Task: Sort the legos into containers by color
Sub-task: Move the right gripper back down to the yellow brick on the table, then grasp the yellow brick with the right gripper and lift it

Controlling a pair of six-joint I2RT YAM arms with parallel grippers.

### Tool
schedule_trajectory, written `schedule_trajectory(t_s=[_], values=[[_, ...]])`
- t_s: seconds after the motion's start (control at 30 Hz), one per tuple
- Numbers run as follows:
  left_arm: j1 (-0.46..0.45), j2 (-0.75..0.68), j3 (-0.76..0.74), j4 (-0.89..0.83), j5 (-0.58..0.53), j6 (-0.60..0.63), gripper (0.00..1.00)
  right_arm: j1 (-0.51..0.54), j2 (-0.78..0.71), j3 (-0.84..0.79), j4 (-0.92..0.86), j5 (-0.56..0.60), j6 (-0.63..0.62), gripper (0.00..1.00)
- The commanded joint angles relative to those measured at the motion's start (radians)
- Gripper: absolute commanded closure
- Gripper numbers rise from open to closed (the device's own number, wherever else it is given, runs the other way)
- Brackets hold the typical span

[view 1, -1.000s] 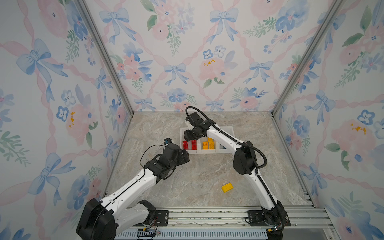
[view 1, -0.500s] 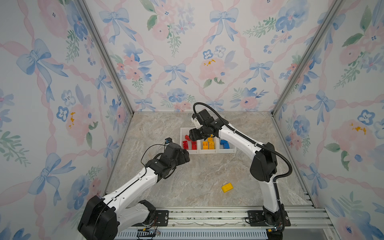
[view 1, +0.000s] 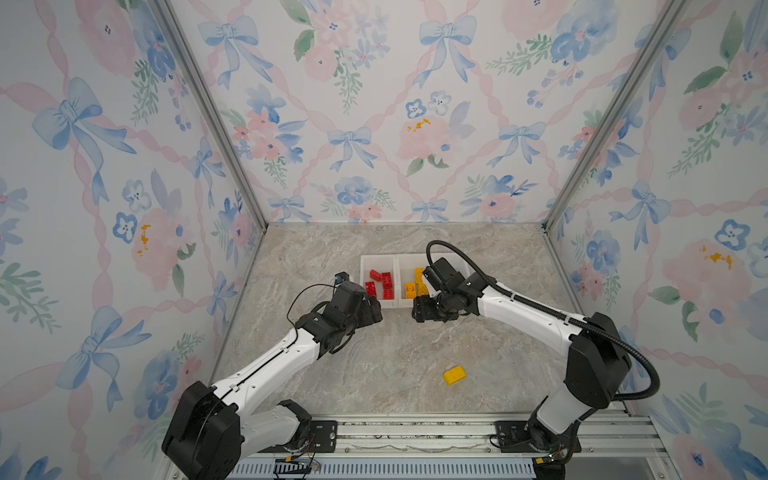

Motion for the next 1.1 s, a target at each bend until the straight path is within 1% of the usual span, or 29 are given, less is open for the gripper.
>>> schedule_trajectory(t_s=[0.0,0.23,0.33,0.63,0.83,0.93,1.07], values=[[0.008,0.017,0.022,0.006,0.026,0.042,0.07,0.027,-0.090,-0.079,-0.020,0.041,0.116,0.22],[0.008,0.029,0.020,0.011,0.047,0.061,0.07,0.041,-0.269,-0.265,-0.097,0.082,0.260,0.16],[0.008,0.034,0.020,0.014,0.055,0.067,0.07,0.042,-0.328,-0.334,-0.108,0.078,0.330,0.15],[0.006,0.039,0.018,0.015,0.075,0.081,0.07,0.054,-0.421,-0.509,-0.051,0.039,0.520,0.15],[0.006,0.046,0.012,0.014,0.089,0.095,0.07,0.110,-0.402,-0.564,0.033,0.036,0.616,0.15],[0.005,0.047,0.011,0.014,0.093,0.102,0.07,0.141,-0.367,-0.561,0.059,0.044,0.640,0.15],[0.005,0.052,0.009,0.014,0.103,0.106,0.07,0.151,-0.326,-0.555,0.092,0.050,0.654,0.16]])
